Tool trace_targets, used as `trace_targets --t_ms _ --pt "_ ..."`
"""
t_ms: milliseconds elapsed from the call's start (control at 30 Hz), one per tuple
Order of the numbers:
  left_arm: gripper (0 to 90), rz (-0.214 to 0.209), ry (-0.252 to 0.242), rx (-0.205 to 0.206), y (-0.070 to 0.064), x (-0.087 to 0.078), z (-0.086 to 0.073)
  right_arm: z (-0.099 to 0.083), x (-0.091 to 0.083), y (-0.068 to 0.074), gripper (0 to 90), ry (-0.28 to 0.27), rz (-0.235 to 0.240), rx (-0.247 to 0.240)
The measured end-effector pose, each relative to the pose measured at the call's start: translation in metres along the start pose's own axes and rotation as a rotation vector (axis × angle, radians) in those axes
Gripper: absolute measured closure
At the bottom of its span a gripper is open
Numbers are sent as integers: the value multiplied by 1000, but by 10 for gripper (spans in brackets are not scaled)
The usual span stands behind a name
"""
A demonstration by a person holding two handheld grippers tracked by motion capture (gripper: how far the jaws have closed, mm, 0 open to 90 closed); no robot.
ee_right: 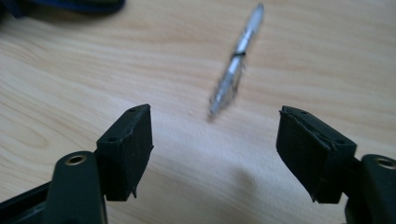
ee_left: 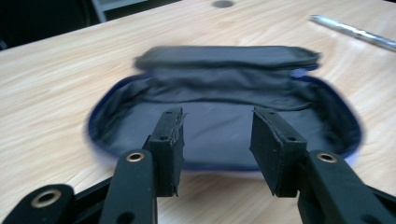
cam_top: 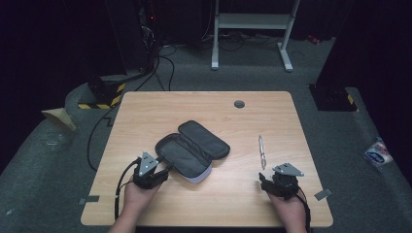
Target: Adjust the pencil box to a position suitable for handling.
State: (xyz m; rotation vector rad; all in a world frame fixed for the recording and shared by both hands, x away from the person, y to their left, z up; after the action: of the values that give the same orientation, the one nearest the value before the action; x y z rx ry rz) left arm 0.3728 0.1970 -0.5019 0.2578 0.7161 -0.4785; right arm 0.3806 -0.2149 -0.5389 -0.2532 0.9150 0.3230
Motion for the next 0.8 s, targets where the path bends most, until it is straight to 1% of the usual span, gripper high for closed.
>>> trace_targets --t_ms 33,67,100,167,200,267,333,500,533,567,600,633,667,700,733,800 --pt "542 8 7 -6 3 0 -2 3 -2 2 277 -12 8 6" --pt "536 18 18 -10 7 0 -5 7 -4 6 289 -33 20 0" --pt "536 26 28 -15 10 1 -8 7 -4 6 289 -33 20 0" --pt "531 35 48 -27 16 1 -13 10 -5 11 299 -41 23 -11" --pt "528 42 55 -32 18 1 -15 13 -4 15 306 -48 26 -26" --pt "527 52 77 -31 23 2 -20 15 -4 17 307 -50 28 -32" --pt "523 61 89 -35 25 3 -23 17 -3 24 311 -50 41 -41" --pt "513 69 132 -54 33 9 -34 21 -1 30 319 -51 58 -54" --pt "508 71 147 -52 34 9 -37 21 -1 31 321 -53 63 -54" --pt "503 72 157 -60 36 11 -40 24 -1 35 328 -55 70 -53" --pt "503 78 177 -64 39 12 -44 25 0 36 333 -57 71 -59" --pt "500 78 177 -64 39 12 -44 26 0 38 338 -60 72 -67" --pt "500 78 183 -74 40 12 -46 26 0 38 338 -60 72 -67" --pt "491 79 185 -85 42 13 -49 30 -1 45 341 -67 85 -71" --pt "491 77 191 -87 43 13 -50 30 -1 45 341 -67 85 -71" --pt "477 79 206 -102 46 14 -56 33 0 51 341 -74 98 -77"
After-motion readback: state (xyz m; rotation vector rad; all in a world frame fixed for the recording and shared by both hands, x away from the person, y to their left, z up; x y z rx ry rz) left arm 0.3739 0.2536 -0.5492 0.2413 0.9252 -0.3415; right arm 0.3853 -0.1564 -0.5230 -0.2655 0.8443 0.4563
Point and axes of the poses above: each handheld gripper's, and its own axes: x roughly forward along the jaws, z roughly out of its top, y roughly to its left, the point moved 5 cm from there along x, roughly forward along the jaws, and after that the axes turned 14 degrees about y, right-handed, at the moved point
